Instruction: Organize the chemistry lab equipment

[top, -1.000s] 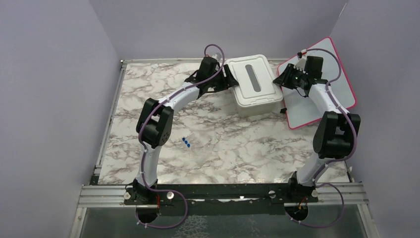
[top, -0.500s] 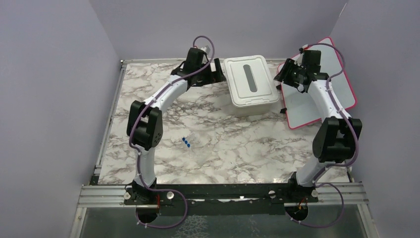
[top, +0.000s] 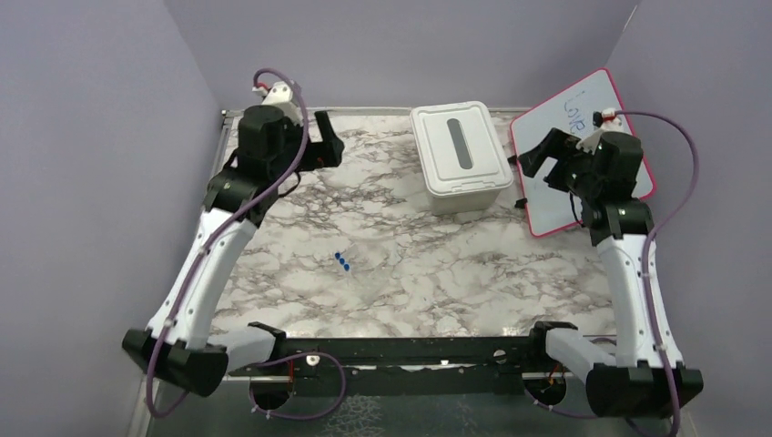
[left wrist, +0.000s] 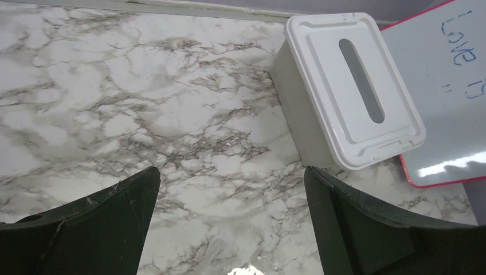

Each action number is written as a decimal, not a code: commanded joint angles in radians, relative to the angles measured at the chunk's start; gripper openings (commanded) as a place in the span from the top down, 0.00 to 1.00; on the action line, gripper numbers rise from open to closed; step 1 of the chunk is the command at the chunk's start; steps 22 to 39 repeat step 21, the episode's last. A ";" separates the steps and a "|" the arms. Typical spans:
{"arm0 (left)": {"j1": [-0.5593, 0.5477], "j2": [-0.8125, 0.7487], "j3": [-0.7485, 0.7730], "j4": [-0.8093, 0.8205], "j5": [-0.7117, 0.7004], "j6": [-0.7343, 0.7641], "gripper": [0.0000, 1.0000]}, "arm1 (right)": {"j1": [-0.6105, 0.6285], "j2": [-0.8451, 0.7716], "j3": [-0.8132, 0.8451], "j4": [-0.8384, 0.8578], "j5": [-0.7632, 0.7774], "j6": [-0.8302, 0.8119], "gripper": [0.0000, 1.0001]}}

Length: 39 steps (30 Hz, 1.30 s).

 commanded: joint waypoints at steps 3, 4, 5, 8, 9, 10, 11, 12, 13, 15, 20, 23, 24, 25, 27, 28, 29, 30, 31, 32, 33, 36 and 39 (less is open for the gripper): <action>0.001 -0.320 -0.173 -0.062 -0.088 0.062 0.01 | -0.001 -0.227 -0.091 -0.199 0.162 0.070 0.00; 0.001 -0.359 -0.187 -0.068 -0.079 0.067 0.01 | -0.001 -0.273 -0.105 -0.221 0.170 0.087 0.00; 0.001 -0.397 -0.197 -0.074 -0.077 0.071 0.01 | -0.001 -0.305 -0.120 -0.237 0.169 0.104 0.00; 0.000 -0.480 -0.219 -0.113 -0.115 0.081 0.01 | -0.001 -0.410 -0.163 -0.270 0.179 0.140 0.00; 0.001 -0.501 -0.222 -0.132 -0.139 0.081 0.01 | -0.001 -0.441 -0.173 -0.282 0.212 0.149 0.00; 0.001 -0.522 -0.226 -0.147 -0.164 0.083 0.01 | -0.001 -0.469 -0.179 -0.295 0.241 0.158 0.00; 0.001 -0.541 -0.232 -0.161 -0.185 0.085 0.01 | -0.001 -0.492 -0.182 -0.308 0.266 0.165 0.00; 0.001 -0.563 -0.240 -0.167 -0.205 0.085 0.01 | -0.001 -0.510 -0.181 -0.319 0.288 0.168 0.00; 0.001 -0.585 -0.256 -0.168 -0.220 0.082 0.01 | -0.001 -0.524 -0.182 -0.324 0.307 0.171 0.00; 0.001 -0.620 -0.283 -0.163 -0.241 0.084 0.01 | -0.001 -0.540 -0.190 -0.322 0.331 0.178 0.00; 0.001 -0.641 -0.309 -0.164 -0.279 0.083 0.01 | -0.001 -0.542 -0.232 -0.291 0.317 0.194 0.00; 0.001 -0.643 -0.312 -0.164 -0.279 0.081 0.01 | -0.001 -0.541 -0.240 -0.283 0.310 0.194 0.00; 0.001 -0.643 -0.312 -0.164 -0.279 0.081 0.01 | -0.001 -0.541 -0.240 -0.283 0.310 0.194 0.00; 0.001 -0.643 -0.312 -0.164 -0.279 0.081 0.01 | -0.001 -0.541 -0.240 -0.283 0.310 0.194 0.00; 0.001 -0.643 -0.312 -0.164 -0.279 0.081 0.01 | -0.001 -0.541 -0.240 -0.283 0.310 0.194 0.00; 0.001 -0.643 -0.312 -0.164 -0.279 0.081 0.01 | -0.001 -0.541 -0.240 -0.283 0.310 0.194 0.00; 0.001 -0.643 -0.312 -0.164 -0.279 0.081 0.01 | -0.001 -0.541 -0.240 -0.283 0.310 0.194 0.00; 0.001 -0.643 -0.312 -0.164 -0.279 0.081 0.01 | -0.001 -0.541 -0.240 -0.283 0.310 0.194 0.00; 0.001 -0.643 -0.312 -0.164 -0.279 0.081 0.01 | -0.001 -0.541 -0.240 -0.283 0.310 0.194 0.00; 0.001 -0.643 -0.312 -0.164 -0.279 0.081 0.01 | -0.001 -0.541 -0.240 -0.283 0.310 0.194 0.00; 0.001 -0.643 -0.312 -0.164 -0.279 0.081 0.01 | -0.001 -0.541 -0.240 -0.283 0.310 0.194 0.00; 0.001 -0.643 -0.312 -0.164 -0.279 0.081 0.01 | -0.001 -0.541 -0.240 -0.283 0.310 0.194 0.00; 0.001 -0.643 -0.312 -0.164 -0.279 0.081 0.01 | -0.001 -0.541 -0.240 -0.283 0.310 0.194 0.00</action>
